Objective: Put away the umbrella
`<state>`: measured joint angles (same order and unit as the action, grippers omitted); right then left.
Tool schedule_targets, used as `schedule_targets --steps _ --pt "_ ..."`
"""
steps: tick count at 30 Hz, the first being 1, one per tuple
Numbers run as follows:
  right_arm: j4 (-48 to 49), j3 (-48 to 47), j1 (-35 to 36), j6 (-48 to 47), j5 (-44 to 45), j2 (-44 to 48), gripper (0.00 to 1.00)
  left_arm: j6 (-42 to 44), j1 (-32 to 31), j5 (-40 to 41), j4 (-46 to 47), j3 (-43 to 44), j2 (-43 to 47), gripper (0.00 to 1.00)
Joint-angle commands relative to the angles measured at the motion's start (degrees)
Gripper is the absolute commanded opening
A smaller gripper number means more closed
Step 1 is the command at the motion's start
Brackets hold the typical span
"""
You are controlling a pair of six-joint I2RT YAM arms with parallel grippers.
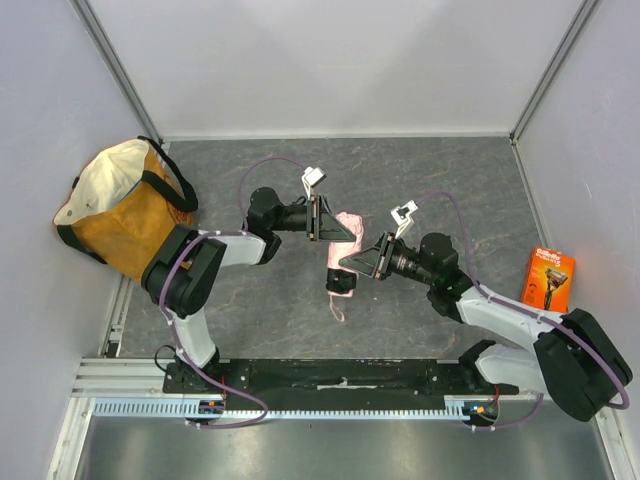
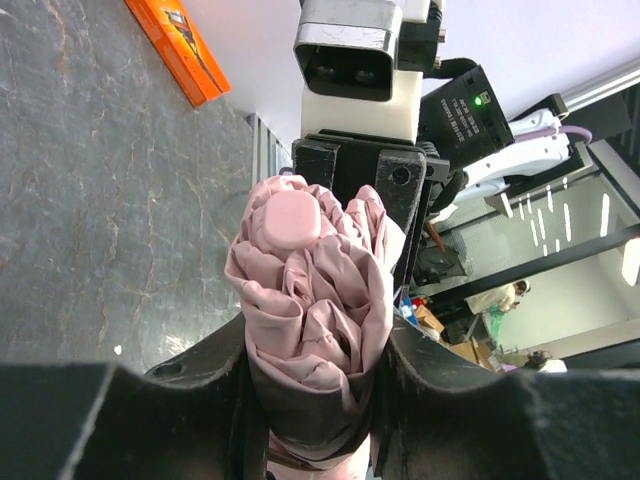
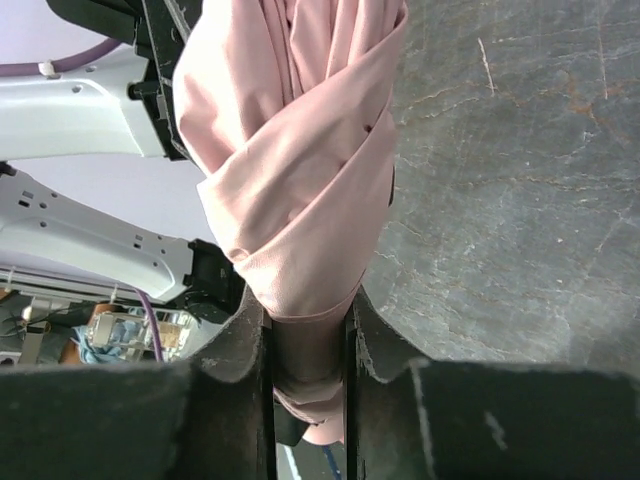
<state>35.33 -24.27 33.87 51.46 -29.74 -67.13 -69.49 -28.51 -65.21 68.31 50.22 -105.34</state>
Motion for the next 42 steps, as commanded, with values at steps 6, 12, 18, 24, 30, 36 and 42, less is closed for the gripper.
schedule_targets --steps 6,12,18,24,30,36,42 --pt "-7.28 -4.46 1.64 -2.5 3.19 2.35 0.0 18.6 0.56 10.63 -25.66 0.85 14.1 0.71" --pt "-15.9 -8.33 0.33 -6.9 3.99 2.54 0.0 23.25 7.67 19.48 -43.14 -1.87 21.82 0.87" --pt "-21.53 -12.46 -7.31 -9.89 -0.39 -4.83 0.03 36.69 12.08 35.57 -74.6 2.07 32.55 0.89" --pt "-21.87 -26.15 -16.45 -15.59 -11.56 -22.57 0.08 40.4 11.99 33.5 -79.83 -1.25 41.34 0.9" --pt "-17.68 -46.27 -23.14 -11.04 -17.37 -47.62 0.11 38.47 8.84 29.44 -80.0 -8.54 49.16 0.91" --pt "-28.38 -69.49 -23.85 -13.32 -18.26 -65.21 0.22 36.98 3.82 29.97 -80.18 -12.86 55.58 0.91" --pt "-46.1 -83.99 -24.11 -22.43 -10.29 -71.65 0.52 38.46 1.53 30.23 -82.37 -12.52 58.14 0.91"
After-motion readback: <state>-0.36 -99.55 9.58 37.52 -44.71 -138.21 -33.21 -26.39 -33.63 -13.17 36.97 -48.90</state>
